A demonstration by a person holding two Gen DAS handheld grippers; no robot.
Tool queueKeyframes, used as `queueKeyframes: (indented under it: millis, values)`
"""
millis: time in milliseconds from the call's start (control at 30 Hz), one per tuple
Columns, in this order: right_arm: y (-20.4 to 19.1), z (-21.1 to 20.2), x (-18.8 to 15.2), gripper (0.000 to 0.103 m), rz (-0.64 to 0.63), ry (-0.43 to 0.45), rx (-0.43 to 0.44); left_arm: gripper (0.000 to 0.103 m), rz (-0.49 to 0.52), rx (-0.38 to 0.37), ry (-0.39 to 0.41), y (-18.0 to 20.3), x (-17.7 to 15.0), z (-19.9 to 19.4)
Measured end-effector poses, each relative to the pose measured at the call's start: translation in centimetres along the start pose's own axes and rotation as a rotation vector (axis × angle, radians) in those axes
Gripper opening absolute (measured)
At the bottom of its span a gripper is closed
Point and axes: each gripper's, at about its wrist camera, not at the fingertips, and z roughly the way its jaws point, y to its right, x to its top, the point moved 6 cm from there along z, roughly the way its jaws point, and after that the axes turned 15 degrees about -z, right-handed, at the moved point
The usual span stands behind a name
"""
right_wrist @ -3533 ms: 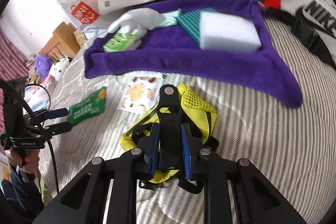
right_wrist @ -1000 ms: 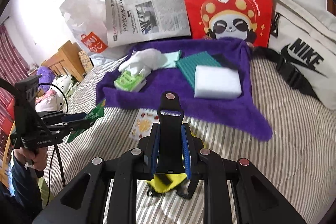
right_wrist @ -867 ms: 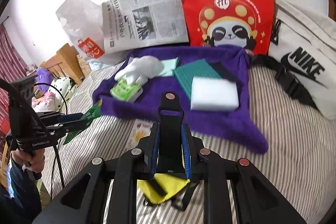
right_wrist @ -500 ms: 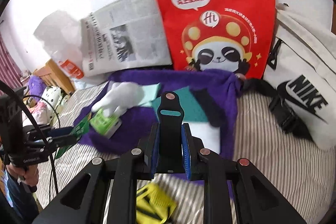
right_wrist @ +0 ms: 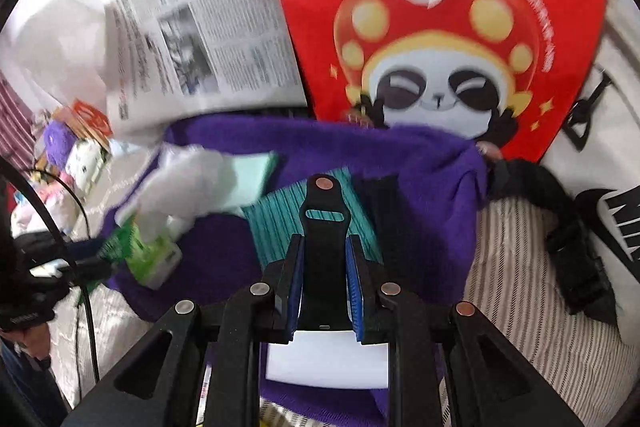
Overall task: Organize soft objects
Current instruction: 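Release the green packet on the towel with the left tool while the right releases the strap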
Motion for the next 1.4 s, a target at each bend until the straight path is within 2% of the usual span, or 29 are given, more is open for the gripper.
queueKeyframes:
  millis: [167,333,367,433,500,800,1067,1333,1367,1400]
  values:
    - [-0.4,1.5,-0.7,0.021,-0.005,-0.048,0.044,0.026,-0.014,-0.002,-0.014,-0.5,0.2,0.6]
    - [-0.7,1.7,-0.9,0.024,-0.026,-0.061,0.047,0.026,-0.011,-0.010,-0.029,-0.1,0.4,1.4]
    - [-0.7,1.6,-0.9,0.026,-0.024,-0.062,0.049,0.027,-0.010,-0.009,-0.032,-0.1,0.4,1.5]
    - [-0.7,1.3,-0.9,0.039,-0.020,-0.054,0.048,0.026,-0.008,-0.006,-0.037,0.1,0.5,1.9]
    - [-0.7,0.9,-0.9,0.047,-0.014,-0.042,0.055,0.026,-0.010,-0.001,-0.042,0.2,0.6,2.3]
    - [0.1,-1.9,-1.2,0.047,0.014,0.007,0.026,0.027,-0.023,0.019,-0.073,1.2,1.7,4.6]
    - [-0.3,-6.3,-3.8,0.047,0.017,0.064,-0.014,0.028,-0.009,0.092,-0.098,1.3,2.0,7.6]
    - [-2.1,-9.3,-6.5,0.047,0.015,0.100,-0.027,0.036,0.073,0.133,-0.104,2.0,1.4,9.2]
    - [-2.3,-9.6,-6.8,0.047,0.015,0.102,-0.028,0.039,0.080,0.134,-0.102,2.1,1.3,9.1]
    - [-2.5,-9.8,-7.2,0.047,0.016,0.105,-0.029,0.047,0.083,0.129,-0.101,2.2,1.2,9.0]
